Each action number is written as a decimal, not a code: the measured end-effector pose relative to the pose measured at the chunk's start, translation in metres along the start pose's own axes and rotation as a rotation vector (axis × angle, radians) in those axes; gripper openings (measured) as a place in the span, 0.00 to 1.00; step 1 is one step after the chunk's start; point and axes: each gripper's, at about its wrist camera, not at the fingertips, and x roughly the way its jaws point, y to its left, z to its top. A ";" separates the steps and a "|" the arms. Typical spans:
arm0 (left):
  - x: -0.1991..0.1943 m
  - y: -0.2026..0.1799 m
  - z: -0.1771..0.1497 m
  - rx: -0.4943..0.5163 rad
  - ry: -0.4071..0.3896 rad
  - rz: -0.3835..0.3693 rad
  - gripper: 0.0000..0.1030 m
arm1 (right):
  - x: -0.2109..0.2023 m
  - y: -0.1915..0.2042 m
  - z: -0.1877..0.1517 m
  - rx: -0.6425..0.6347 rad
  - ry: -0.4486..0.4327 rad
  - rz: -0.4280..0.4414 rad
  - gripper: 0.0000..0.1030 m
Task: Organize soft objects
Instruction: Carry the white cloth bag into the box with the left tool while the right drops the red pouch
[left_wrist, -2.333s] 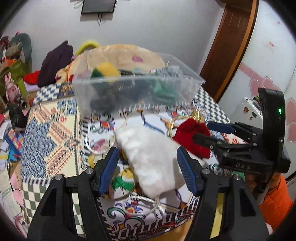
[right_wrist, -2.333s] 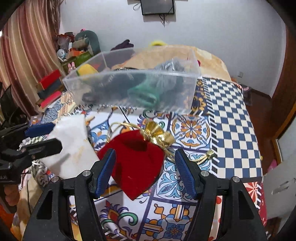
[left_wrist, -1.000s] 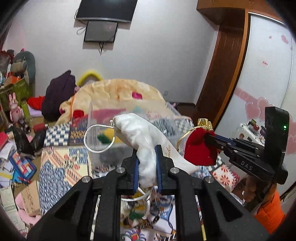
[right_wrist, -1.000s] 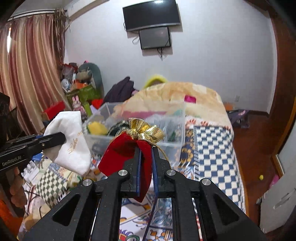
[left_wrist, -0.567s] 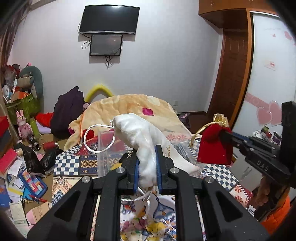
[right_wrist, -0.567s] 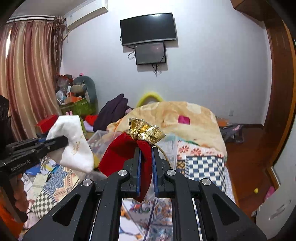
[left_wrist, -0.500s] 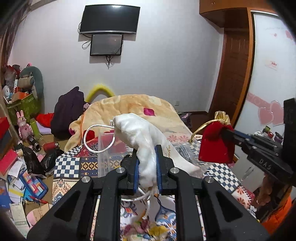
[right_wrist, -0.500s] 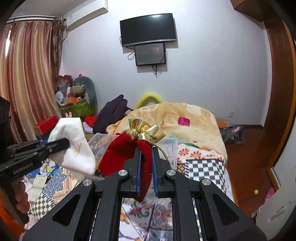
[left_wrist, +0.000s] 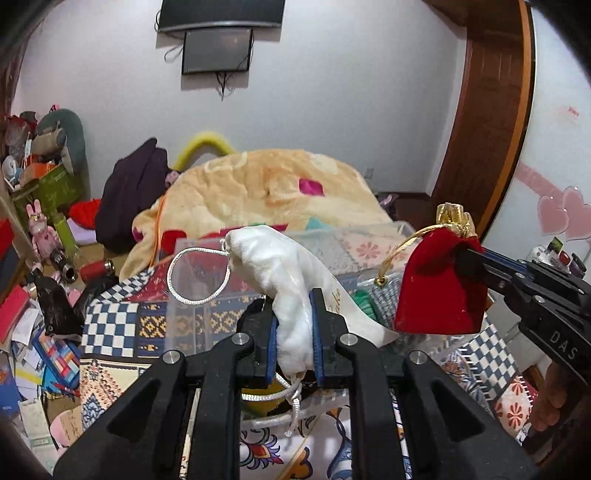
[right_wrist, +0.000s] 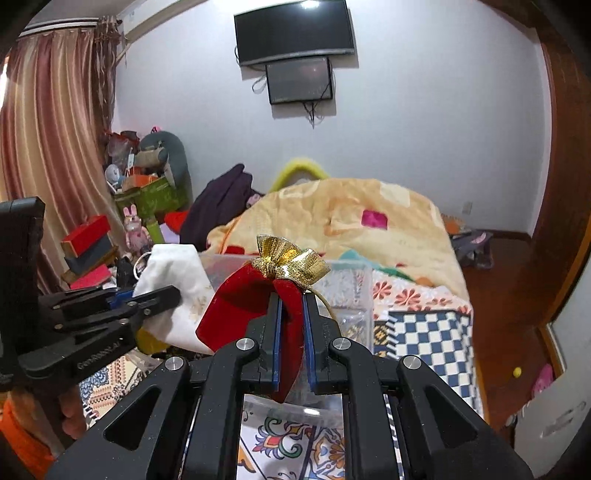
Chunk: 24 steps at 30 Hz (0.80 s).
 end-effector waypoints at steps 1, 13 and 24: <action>0.003 0.000 -0.001 0.002 0.008 0.000 0.15 | 0.003 0.000 -0.002 0.000 0.010 0.000 0.09; 0.017 -0.006 -0.007 0.043 0.053 0.009 0.17 | 0.029 0.006 -0.013 -0.041 0.120 -0.002 0.10; -0.009 -0.005 -0.003 0.022 0.022 -0.013 0.42 | 0.016 0.005 -0.014 -0.059 0.142 0.012 0.28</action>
